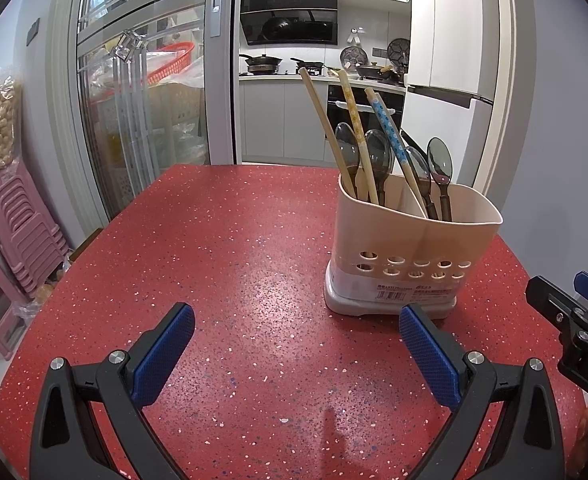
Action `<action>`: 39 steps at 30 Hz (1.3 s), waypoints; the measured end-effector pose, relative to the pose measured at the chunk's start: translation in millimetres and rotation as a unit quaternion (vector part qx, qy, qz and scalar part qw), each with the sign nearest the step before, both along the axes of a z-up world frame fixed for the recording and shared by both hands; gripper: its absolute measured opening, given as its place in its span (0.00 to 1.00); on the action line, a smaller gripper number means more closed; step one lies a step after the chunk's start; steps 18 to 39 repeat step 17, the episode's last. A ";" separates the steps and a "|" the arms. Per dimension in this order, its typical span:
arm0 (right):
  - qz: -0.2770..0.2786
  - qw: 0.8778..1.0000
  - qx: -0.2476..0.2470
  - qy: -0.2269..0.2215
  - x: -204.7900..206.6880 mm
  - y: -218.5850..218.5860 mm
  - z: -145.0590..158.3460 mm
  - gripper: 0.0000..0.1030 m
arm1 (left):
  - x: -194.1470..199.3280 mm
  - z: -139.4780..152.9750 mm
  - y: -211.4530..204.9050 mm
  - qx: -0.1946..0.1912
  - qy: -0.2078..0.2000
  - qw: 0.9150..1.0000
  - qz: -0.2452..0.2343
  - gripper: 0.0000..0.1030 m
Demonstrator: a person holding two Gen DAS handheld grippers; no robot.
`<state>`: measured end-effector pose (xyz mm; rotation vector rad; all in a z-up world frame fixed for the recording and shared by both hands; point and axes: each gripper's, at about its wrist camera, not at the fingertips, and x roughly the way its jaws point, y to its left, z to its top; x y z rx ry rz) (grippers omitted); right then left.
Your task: Organize utensils
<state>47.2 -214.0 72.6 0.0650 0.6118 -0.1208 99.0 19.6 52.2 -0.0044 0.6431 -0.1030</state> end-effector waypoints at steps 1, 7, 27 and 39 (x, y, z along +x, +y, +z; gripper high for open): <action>0.000 1.000 0.000 0.000 -0.1 0.0 -0.1 0.90 | 0.5 0.1 -0.1 0.000 0.001 1.000 0.000 1.00; 0.000 1.000 -0.001 0.000 -0.2 0.3 0.1 0.90 | 1.6 0.8 1.7 -0.009 0.000 1.000 -0.004 1.00; 0.001 1.000 -0.001 0.000 0.5 -0.1 -0.2 0.90 | 0.5 1.6 -0.4 -0.007 -0.005 1.000 -0.009 1.00; 0.001 1.000 -0.001 0.000 0.5 -0.1 -0.2 0.90 | 0.5 1.6 -0.4 -0.007 -0.005 1.000 -0.009 1.00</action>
